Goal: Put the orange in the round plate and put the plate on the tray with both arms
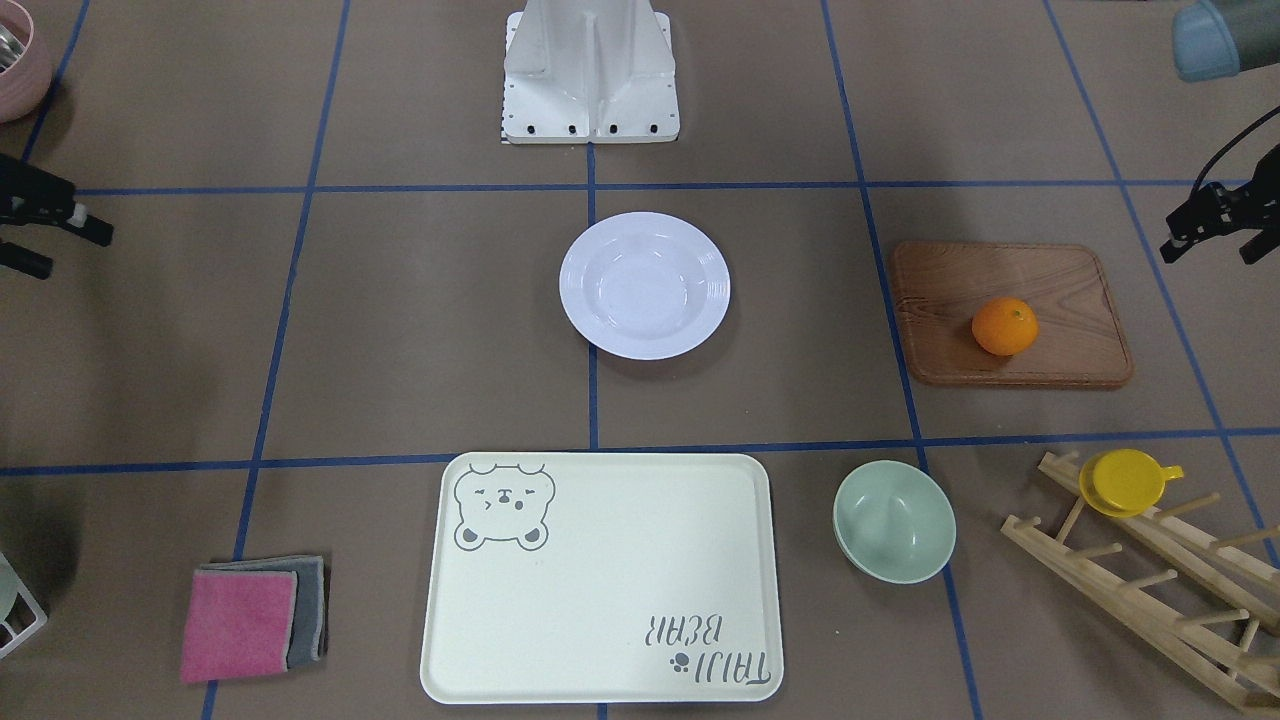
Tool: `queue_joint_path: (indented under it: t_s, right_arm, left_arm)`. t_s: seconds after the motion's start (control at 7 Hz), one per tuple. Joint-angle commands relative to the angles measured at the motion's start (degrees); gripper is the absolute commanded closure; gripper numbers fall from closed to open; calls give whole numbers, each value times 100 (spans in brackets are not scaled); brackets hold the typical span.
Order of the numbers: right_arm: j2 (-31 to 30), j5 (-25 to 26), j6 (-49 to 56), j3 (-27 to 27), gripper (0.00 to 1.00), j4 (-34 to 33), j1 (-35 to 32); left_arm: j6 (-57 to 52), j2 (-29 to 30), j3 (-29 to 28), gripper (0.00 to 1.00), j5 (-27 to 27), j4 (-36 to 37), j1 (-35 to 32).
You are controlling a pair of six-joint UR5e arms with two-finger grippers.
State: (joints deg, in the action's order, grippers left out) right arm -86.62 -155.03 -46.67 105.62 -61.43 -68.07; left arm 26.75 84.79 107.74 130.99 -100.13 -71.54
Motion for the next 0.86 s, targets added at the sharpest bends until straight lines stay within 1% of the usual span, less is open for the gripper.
queue_joint_path:
  t_s: [0.0, 0.14, 0.29, 0.43, 0.57, 0.71]
  right_arm:
    - [827, 303, -1646, -59, 0, 542, 1037]
    - [935, 698, -2375, -86, 3, 1302, 1415]
    - [1084, 1746, -3304, -147, 2, 2136, 1976]
    - [1286, 2853, -4366, -261, 2, 2910, 2686]
    - [1427, 3447, -4725, -392, 2, 3344, 3120]
    - [1446, 3496, -4729, -437, 2, 3392, 3185]
  left_arm:
    - [950, 361, 10, 1, -178, -59, 648]
    - [1181, 389, 2, 1, -249, -181, 798]
    - [1427, 407, -7, 2, -250, -322, 939]
    - [1812, 537, -68, 2, -267, -480, 1106]
    - [2112, 643, -112, 2, -589, -516, 1394]
    - [2132, 688, -243, 2, -688, -612, 1484]
